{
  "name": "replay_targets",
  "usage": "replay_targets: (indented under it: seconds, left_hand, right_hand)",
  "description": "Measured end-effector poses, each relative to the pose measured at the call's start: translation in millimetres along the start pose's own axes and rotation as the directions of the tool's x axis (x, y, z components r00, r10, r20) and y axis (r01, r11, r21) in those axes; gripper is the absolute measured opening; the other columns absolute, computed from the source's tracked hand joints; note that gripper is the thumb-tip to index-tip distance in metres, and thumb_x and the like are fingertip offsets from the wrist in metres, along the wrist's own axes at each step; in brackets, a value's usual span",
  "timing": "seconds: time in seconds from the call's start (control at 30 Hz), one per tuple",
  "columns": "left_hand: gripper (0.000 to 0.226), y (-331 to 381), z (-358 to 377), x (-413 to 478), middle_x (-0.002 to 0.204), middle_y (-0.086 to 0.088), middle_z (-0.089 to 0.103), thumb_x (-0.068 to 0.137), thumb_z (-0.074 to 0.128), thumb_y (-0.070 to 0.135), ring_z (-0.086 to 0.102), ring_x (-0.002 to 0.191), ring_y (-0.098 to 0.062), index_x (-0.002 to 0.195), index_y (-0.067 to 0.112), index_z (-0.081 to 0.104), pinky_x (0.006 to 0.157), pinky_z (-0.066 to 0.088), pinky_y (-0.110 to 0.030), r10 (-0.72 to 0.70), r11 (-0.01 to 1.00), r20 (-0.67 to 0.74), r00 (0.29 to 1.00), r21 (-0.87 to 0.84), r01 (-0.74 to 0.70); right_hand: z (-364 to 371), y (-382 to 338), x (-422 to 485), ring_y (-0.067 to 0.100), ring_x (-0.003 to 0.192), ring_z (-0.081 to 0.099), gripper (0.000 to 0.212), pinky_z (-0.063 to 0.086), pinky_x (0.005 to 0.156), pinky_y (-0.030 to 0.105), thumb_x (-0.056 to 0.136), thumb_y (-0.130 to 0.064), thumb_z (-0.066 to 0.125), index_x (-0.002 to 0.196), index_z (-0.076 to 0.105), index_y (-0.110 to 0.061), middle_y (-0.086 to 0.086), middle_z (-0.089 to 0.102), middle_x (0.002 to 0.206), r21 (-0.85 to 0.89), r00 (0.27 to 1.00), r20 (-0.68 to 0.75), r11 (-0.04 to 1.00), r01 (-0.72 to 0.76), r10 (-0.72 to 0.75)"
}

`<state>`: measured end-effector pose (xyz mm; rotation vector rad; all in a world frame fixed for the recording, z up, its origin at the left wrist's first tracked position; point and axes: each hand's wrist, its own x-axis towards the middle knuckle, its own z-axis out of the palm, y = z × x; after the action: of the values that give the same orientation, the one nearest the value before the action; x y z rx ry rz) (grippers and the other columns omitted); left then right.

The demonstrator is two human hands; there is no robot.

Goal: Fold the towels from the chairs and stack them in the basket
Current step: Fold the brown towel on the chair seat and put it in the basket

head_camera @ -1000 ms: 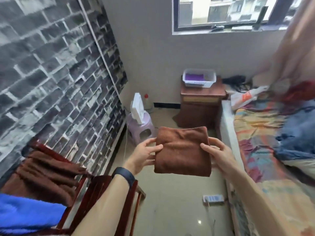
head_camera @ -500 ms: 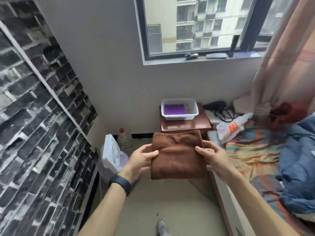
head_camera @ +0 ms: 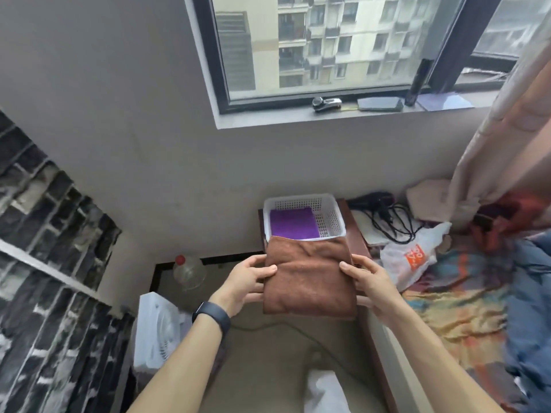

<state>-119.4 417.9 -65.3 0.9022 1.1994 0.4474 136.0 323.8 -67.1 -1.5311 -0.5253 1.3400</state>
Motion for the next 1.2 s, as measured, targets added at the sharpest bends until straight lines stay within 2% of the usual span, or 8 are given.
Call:
replay_targets:
  seconds: [0.2,0.47,0.57,0.67,0.73,0.93,1.1,1.2]
  left_hand:
    - [0.031,32.6,-5.0,98.9,0.107,-0.008,0.076,0.092,0.068,0.017,0.072,0.082,-0.026,0.120,0.025,0.062,0.081,0.058,-0.039,-0.084,0.996,-0.069,0.994,-0.011,0.084]
    - [0.026,62.1,0.1,209.6,0.112,-0.012,0.073,0.092,0.062,0.015,0.069,0.084,-0.027,0.118,0.016,0.060,0.073,0.058,-0.038,-0.254,0.966,-0.193,0.948,-0.011,0.257]
    - [0.028,61.6,3.2,254.3,0.115,-0.014,0.070,0.091,0.062,0.017,0.069,0.090,-0.029,0.118,0.016,0.059,0.076,0.060,-0.042,-0.303,0.950,-0.232,0.924,-0.002,0.311]
    - [0.034,57.7,3.7,299.8,0.115,-0.008,0.067,0.088,0.067,0.019,0.069,0.101,-0.028,0.121,0.016,0.059,0.081,0.060,-0.045,-0.325,0.940,-0.289,0.900,0.008,0.342]
    - [0.032,56.1,3.6,327.2,0.119,-0.005,0.065,0.087,0.068,0.021,0.066,0.103,-0.025,0.118,0.018,0.060,0.086,0.059,-0.042,-0.276,0.936,-0.339,0.899,0.120,0.332]
    - [0.037,48.9,-13.1,380.8,0.127,-0.006,0.063,0.091,0.058,0.028,0.059,0.115,-0.029,0.127,0.018,0.059,0.095,0.048,-0.033,-0.202,0.838,-0.430,0.880,0.389,0.383]
    - [0.044,44.0,-24.8,405.0,0.129,0.001,0.065,0.093,0.060,0.042,0.062,0.117,-0.026,0.133,0.025,0.059,0.094,0.051,-0.034,-0.117,0.715,-0.438,0.891,0.585,0.382]
    - [0.046,45.2,-26.3,413.8,0.128,0.004,0.067,0.091,0.061,0.049,0.063,0.115,-0.025,0.133,0.030,0.060,0.095,0.052,-0.037,-0.089,0.638,-0.427,0.900,0.669,0.381]
  right_hand:
    - [4.9,-24.4,118.6,0.019,0.082,0.073,0.024,0.056,0.061,0.032,0.087,-0.022,0.076,0.110,0.071,-0.023,0.001,0.077,0.102,-0.035,0.996,0.037,0.996,-0.080,0.082]
    - [9.1,-42.9,246.9,0.023,0.089,0.076,0.030,0.060,0.068,0.039,0.085,-0.026,0.079,0.114,0.069,-0.024,0.004,0.078,0.101,-0.125,0.975,0.026,0.968,-0.216,0.221]
    - [8.0,-39.2,288.9,0.023,0.092,0.075,0.030,0.060,0.071,0.037,0.085,-0.026,0.079,0.113,0.070,-0.024,0.002,0.078,0.101,-0.158,0.964,-0.013,0.951,-0.265,0.267]
    - [9.1,-33.0,327.6,0.019,0.096,0.071,0.027,0.057,0.060,0.026,0.088,-0.023,0.076,0.114,0.070,-0.022,0.001,0.074,0.107,-0.192,0.956,-0.053,0.937,-0.292,0.287]
    - [10.7,-27.0,351.8,0.017,0.098,0.069,0.026,0.056,0.057,0.022,0.090,-0.022,0.074,0.116,0.069,-0.021,-0.001,0.071,0.110,-0.196,0.953,-0.076,0.932,-0.304,0.295]
    - [31.4,0.0,415.0,0.020,0.099,0.070,0.028,0.058,0.068,0.034,0.093,-0.024,0.071,0.120,0.065,-0.023,0.002,0.070,0.114,-0.235,0.932,-0.095,0.902,-0.362,0.350]
    - [39.3,26.8,446.6,0.021,0.100,0.070,0.038,0.061,0.084,0.040,0.094,-0.025,0.069,0.131,0.061,-0.018,0.006,0.069,0.120,-0.293,0.919,-0.174,0.872,-0.392,0.355]
    - [38.6,33.4,452.9,0.021,0.100,0.068,0.044,0.061,0.079,0.035,0.095,-0.026,0.068,0.136,0.057,-0.016,0.007,0.067,0.121,-0.308,0.913,-0.214,0.863,-0.401,0.348]
